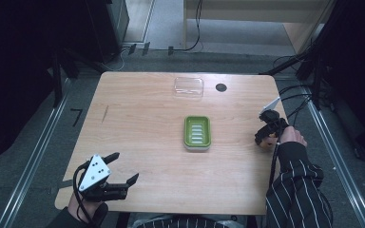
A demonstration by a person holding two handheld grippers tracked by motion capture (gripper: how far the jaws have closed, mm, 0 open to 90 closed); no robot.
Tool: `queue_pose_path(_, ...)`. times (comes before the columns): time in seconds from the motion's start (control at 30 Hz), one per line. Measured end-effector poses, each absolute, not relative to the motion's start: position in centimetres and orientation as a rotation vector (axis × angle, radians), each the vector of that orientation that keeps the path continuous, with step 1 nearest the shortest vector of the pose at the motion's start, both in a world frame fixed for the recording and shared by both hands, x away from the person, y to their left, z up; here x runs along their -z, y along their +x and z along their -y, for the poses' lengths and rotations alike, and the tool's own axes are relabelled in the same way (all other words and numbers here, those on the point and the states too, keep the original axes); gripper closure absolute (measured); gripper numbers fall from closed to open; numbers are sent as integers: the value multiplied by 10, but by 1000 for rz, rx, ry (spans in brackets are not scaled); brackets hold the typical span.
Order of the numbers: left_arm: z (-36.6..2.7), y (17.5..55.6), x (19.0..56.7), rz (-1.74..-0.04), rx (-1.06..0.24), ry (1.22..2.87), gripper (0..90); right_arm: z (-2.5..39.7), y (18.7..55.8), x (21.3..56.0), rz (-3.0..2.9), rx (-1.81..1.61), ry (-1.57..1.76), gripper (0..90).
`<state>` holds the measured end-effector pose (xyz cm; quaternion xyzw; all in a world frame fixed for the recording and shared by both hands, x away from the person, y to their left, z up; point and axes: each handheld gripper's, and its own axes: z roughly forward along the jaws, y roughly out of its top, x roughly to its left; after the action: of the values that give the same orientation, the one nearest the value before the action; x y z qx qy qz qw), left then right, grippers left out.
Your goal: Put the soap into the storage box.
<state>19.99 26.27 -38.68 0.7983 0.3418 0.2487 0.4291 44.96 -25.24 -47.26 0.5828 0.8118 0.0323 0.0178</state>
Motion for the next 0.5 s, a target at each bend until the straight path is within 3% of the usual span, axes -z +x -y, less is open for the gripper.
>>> queue_pose_path(0.5,-263,200,387,-854,-624,1987,136,252,450,472,-2509,-94,1836,280)
